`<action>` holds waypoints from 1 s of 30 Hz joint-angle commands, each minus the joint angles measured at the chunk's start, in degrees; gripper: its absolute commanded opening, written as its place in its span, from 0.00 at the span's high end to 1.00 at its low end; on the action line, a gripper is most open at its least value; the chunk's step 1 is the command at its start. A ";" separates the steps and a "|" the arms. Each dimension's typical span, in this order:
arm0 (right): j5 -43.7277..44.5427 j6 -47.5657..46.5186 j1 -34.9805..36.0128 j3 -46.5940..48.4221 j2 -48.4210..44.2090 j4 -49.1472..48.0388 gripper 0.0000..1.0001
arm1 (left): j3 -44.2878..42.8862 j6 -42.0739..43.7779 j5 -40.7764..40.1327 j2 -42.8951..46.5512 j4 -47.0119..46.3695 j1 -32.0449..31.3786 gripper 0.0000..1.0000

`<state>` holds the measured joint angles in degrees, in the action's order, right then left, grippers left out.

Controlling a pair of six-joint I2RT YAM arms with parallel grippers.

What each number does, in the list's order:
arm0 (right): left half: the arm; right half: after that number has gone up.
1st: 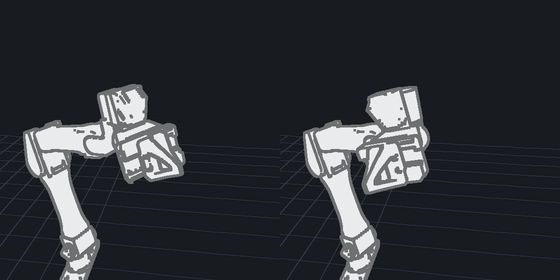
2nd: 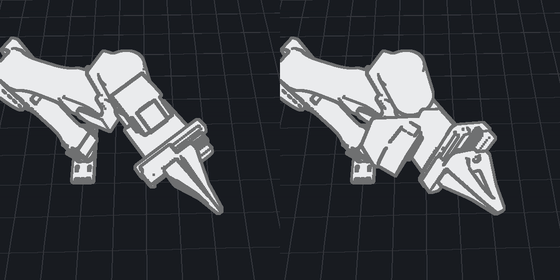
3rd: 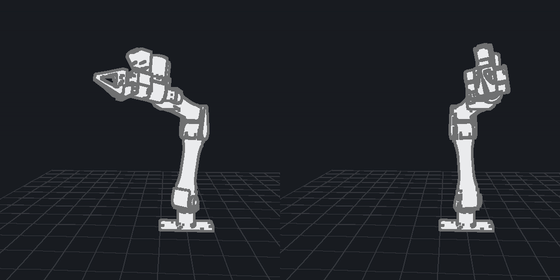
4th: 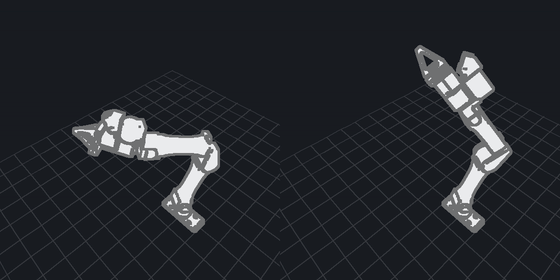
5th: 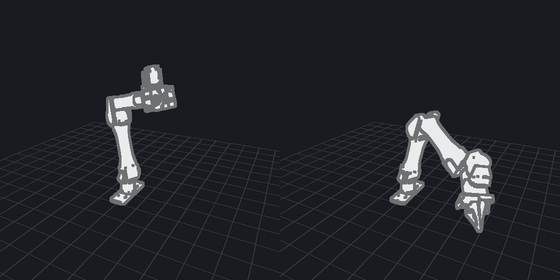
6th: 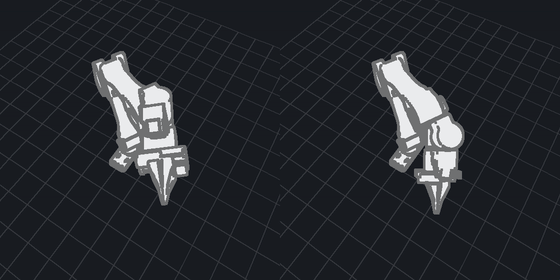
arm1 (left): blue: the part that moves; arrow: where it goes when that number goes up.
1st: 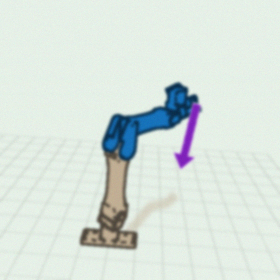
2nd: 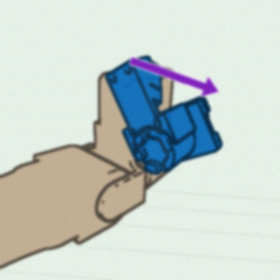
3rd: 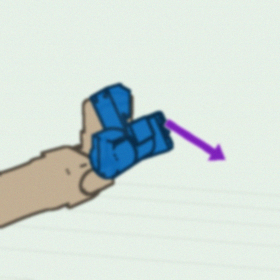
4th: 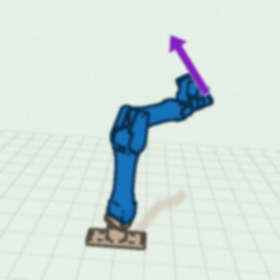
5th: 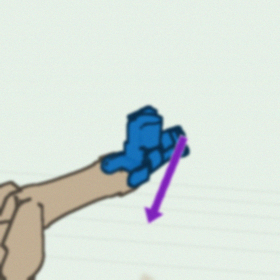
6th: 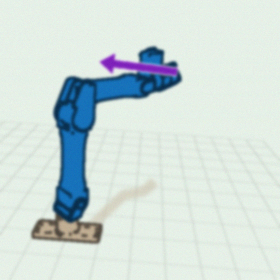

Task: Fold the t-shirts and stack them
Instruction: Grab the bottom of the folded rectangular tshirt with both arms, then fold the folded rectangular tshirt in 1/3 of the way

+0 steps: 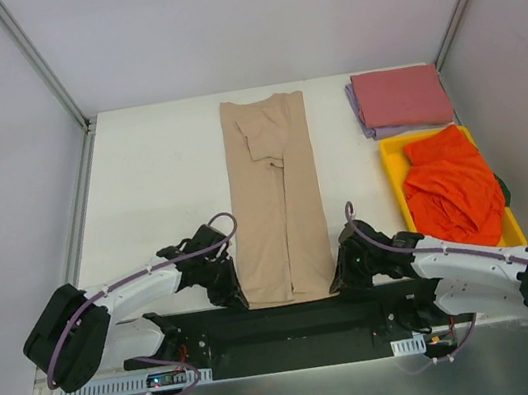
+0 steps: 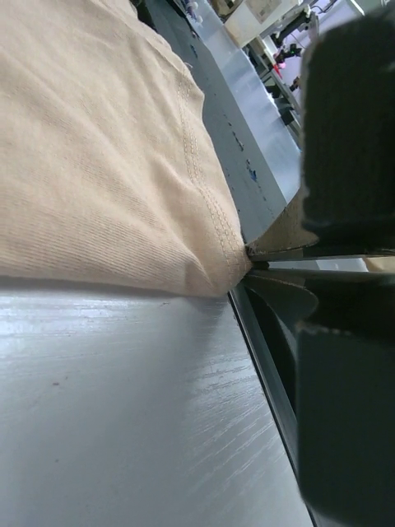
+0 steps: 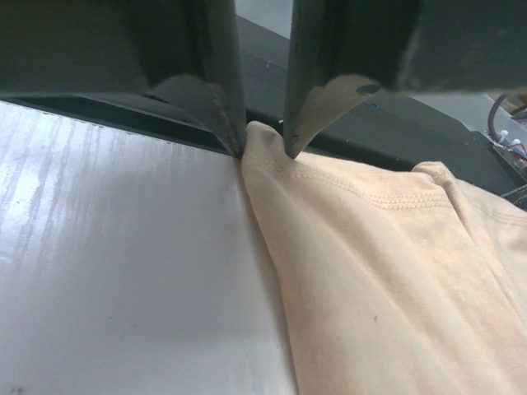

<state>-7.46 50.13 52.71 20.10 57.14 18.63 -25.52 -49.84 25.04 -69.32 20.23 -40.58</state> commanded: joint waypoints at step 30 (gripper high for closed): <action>9.05 -33.16 -20.00 32.97 14.73 -8.78 1.00 | -38.54 12.31 -4.46 -15.65 -2.74 17.81 1.00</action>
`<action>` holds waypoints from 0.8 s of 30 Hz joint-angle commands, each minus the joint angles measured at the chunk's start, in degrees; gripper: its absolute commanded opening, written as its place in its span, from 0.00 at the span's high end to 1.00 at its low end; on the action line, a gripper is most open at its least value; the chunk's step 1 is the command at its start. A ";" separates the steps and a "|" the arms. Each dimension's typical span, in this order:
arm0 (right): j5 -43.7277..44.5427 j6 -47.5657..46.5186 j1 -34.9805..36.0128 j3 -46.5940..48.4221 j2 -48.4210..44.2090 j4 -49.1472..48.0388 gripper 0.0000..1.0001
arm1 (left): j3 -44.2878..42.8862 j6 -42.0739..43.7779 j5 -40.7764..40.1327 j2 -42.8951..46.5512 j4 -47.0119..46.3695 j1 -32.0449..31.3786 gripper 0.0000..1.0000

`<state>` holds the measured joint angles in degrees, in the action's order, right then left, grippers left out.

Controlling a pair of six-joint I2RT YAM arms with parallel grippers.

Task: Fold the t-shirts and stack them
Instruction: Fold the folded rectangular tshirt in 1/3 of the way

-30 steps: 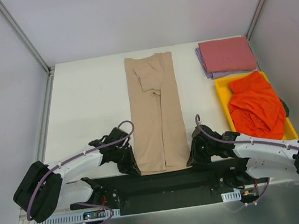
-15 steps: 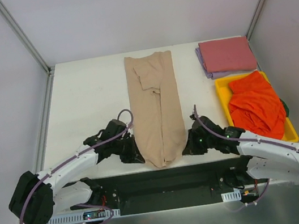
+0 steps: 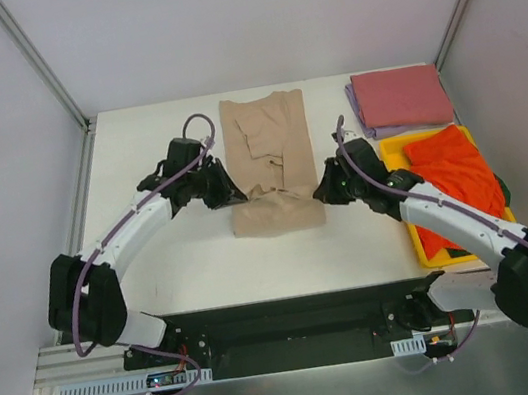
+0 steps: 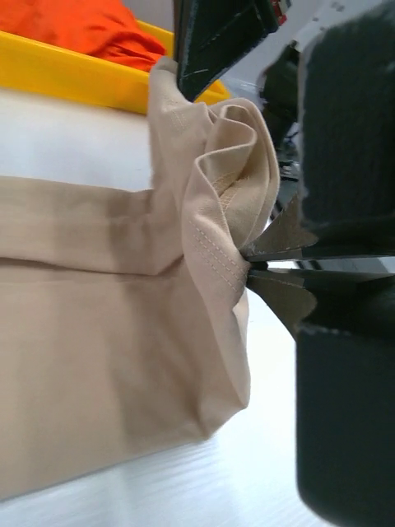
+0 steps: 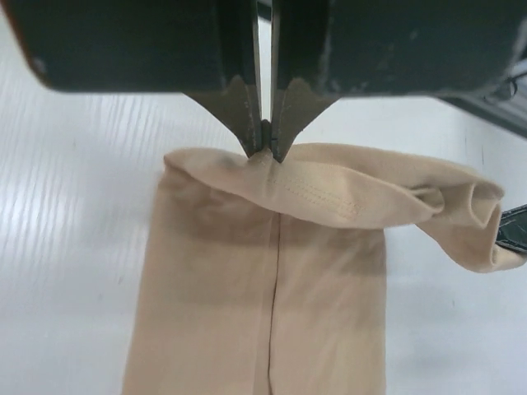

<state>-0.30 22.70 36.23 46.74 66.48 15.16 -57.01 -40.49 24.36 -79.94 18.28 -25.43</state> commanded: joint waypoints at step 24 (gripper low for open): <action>-5.51 -12.24 -13.99 29.89 38.10 -10.06 0.99 | -32.45 9.55 -2.82 -34.49 0.52 8.55 1.00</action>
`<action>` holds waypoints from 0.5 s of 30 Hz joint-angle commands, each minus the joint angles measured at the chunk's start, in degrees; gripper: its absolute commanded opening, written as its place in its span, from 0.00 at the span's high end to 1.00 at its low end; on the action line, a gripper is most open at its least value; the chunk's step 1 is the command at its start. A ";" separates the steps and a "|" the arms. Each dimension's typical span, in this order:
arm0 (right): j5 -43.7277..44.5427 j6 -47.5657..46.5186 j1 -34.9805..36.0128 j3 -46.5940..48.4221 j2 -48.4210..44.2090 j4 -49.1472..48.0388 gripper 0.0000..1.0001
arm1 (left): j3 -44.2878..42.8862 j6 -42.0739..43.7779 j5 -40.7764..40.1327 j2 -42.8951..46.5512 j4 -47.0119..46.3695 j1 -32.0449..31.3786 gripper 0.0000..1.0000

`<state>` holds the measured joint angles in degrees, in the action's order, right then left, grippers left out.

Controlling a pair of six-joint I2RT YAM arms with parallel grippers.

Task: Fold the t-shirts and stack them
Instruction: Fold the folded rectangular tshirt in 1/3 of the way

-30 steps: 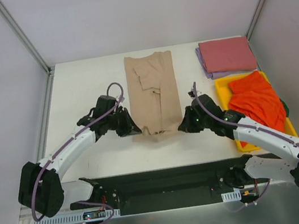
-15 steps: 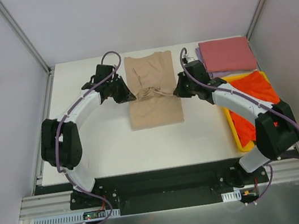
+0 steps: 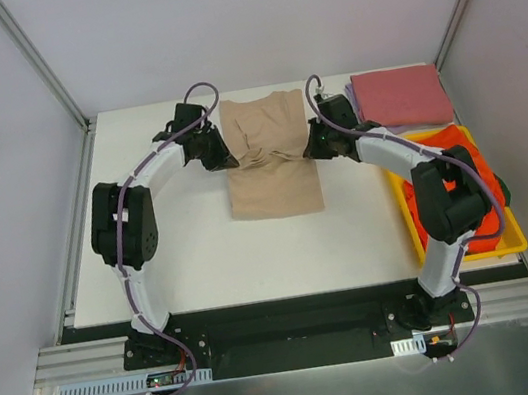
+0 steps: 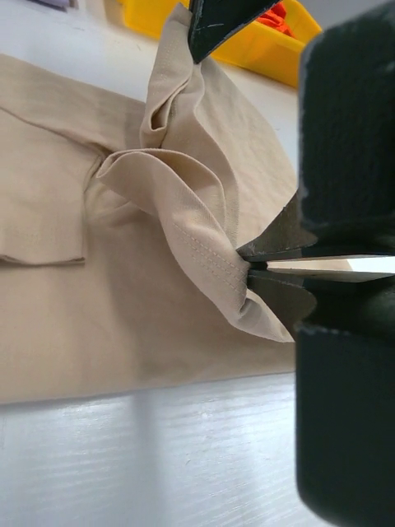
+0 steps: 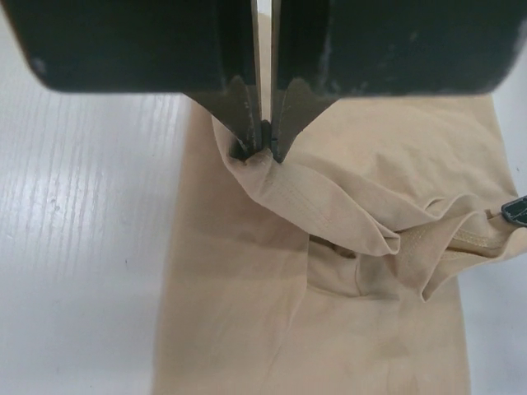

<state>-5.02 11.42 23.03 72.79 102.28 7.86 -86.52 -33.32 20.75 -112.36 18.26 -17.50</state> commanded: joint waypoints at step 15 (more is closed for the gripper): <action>-7.20 -3.33 -3.08 12.90 8.03 5.14 0.30 | -7.62 3.88 2.09 -2.62 3.97 1.15 0.48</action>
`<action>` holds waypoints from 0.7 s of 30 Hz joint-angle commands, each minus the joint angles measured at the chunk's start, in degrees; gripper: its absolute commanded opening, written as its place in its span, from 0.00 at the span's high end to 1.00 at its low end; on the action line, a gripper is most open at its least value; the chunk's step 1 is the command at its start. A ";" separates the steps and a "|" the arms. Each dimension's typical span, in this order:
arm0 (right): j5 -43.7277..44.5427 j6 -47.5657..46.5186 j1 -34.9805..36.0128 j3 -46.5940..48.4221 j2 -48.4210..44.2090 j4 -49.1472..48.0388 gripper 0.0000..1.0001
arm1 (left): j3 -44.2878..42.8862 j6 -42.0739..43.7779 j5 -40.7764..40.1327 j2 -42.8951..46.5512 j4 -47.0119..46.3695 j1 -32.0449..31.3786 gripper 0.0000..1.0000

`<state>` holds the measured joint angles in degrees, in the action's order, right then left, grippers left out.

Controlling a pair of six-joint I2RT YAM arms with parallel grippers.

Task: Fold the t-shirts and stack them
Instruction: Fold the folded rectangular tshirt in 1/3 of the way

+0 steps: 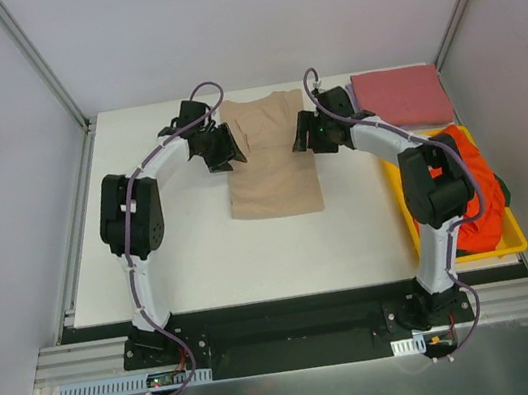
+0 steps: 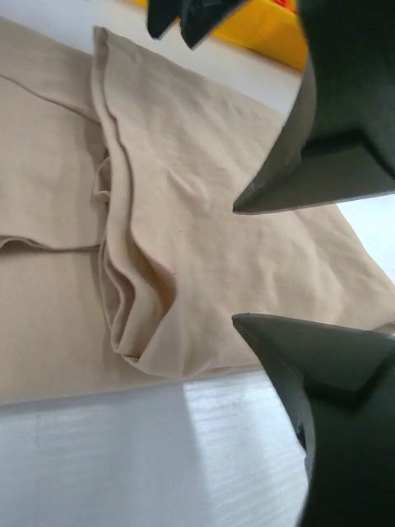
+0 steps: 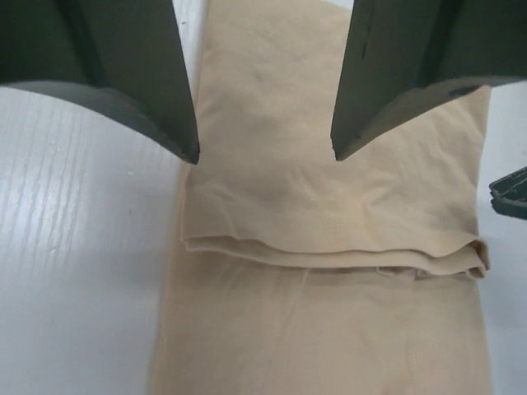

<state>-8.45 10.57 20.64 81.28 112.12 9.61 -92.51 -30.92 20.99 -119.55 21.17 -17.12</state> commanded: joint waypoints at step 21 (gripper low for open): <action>-17.83 9.47 3.79 -21.86 -14.91 -11.19 0.04 | 25.44 -3.80 10.82 17.60 -6.22 -6.25 0.01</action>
<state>-23.27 16.56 24.01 60.84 96.33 3.77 -71.07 -33.65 30.15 -101.21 16.23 -23.97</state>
